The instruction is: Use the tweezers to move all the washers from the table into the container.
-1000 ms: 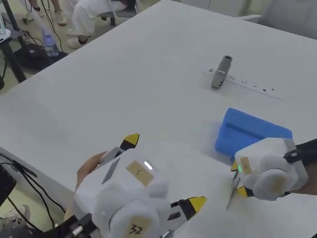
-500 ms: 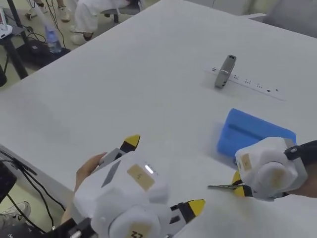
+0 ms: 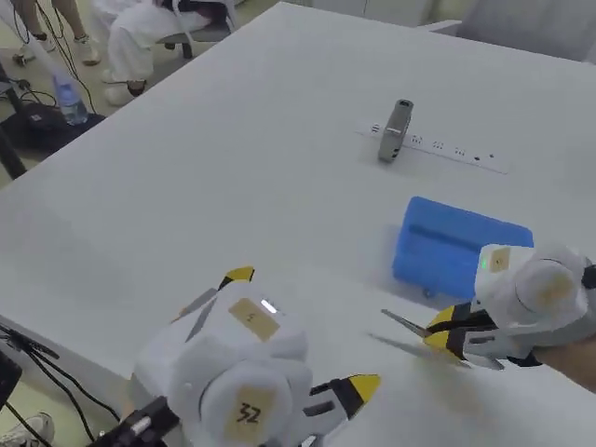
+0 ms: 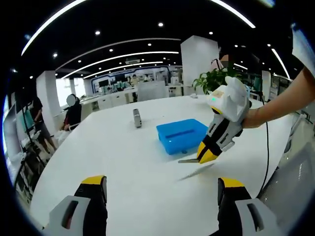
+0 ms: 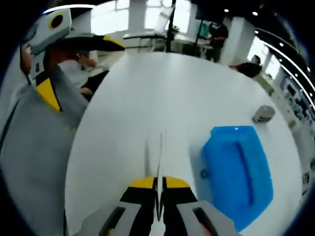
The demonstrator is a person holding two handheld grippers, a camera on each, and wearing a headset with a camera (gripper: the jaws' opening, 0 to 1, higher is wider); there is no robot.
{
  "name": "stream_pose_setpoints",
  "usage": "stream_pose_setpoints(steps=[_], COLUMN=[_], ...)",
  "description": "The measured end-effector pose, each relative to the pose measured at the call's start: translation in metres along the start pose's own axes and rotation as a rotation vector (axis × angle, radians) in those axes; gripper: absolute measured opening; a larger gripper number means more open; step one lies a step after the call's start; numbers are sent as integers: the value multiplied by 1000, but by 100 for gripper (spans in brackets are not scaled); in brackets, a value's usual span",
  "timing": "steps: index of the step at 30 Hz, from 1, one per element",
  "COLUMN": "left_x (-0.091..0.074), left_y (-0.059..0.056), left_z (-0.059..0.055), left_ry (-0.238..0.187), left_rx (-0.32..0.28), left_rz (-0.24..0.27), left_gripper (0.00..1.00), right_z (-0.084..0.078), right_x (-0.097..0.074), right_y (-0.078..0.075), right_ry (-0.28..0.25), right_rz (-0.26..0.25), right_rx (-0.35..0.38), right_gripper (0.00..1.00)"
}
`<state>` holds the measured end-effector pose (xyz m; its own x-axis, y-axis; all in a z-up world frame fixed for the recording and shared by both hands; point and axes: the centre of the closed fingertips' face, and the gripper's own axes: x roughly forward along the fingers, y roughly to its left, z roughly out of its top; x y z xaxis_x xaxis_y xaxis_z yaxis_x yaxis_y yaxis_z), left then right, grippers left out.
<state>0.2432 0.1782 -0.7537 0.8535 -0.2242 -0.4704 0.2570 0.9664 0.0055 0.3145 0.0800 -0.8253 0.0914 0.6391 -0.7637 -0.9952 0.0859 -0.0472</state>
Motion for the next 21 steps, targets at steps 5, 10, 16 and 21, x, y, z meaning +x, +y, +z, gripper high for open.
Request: stream_pose_setpoints(steps=[5, 10, 16, 21], left_x=[17, 38, 48, 50], left_y=[-16, -41, -56, -57], left_z=[23, 40, 80, 100], left_ry=[8, 63, -10, -47], left_rx=[-93, -84, -137, -194], left_rz=[-187, -379, -521, -574], left_gripper=[71, 52, 24, 5], right_z=[24, 44, 51, 55], right_x=[-31, -58, -74, -72], right_y=[10, 14, 13, 9], right_ry=[-122, -215, -254, -288], right_rz=[-78, -123, -156, -167], right_rx=[44, 71, 80, 101], right_gripper=[1, 1, 1, 2])
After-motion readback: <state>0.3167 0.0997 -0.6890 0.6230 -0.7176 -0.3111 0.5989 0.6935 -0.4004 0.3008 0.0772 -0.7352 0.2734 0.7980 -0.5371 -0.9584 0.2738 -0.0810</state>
